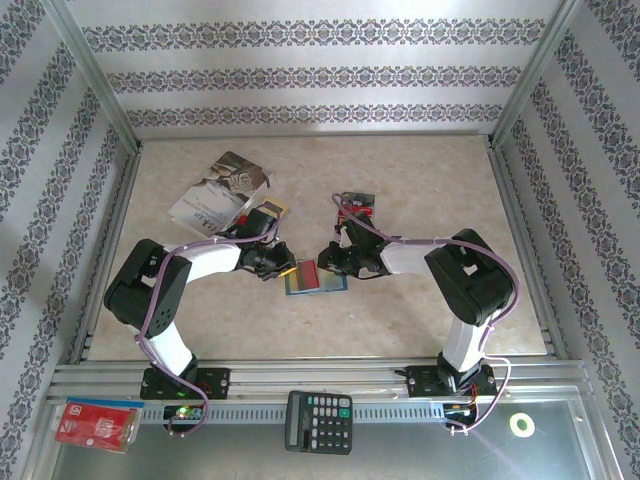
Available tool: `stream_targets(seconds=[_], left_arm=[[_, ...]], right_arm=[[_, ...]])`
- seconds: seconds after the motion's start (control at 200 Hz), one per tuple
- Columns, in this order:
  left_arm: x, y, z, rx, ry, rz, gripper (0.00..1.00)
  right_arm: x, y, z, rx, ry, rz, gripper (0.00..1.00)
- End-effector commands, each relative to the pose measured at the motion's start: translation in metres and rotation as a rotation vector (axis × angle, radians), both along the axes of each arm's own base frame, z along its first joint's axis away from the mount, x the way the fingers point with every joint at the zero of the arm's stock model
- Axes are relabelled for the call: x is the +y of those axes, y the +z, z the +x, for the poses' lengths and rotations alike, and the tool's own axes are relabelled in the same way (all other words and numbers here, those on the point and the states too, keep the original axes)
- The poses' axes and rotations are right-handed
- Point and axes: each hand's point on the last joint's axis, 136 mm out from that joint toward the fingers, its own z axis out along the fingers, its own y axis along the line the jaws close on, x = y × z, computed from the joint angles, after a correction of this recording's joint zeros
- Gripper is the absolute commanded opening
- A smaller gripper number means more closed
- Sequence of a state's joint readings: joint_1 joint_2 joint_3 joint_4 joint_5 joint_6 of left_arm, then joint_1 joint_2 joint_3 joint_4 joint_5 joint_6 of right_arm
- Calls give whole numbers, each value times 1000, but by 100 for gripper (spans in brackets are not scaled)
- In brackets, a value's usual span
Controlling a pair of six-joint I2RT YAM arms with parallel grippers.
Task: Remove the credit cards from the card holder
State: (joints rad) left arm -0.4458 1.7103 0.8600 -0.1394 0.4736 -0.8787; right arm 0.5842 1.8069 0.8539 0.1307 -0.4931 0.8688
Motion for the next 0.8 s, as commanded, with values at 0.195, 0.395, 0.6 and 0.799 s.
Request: stream_targets(seconds=[0.195,0.395,0.6,0.799], left_arm=[[15,-33,-25,117,-6,107,15],[14,-34,-25,117,-7,107,16],[14,-35,-26,119,-14,106,18],[15,-38,-28,122,-11,105,18]], right_arm=[[7,-3,-1,18,14,61,16],[3,-2,-2,1,16,43,16],[12,-5,-7,19,44,62,15],[14,-5,-7,18,45,68,11]])
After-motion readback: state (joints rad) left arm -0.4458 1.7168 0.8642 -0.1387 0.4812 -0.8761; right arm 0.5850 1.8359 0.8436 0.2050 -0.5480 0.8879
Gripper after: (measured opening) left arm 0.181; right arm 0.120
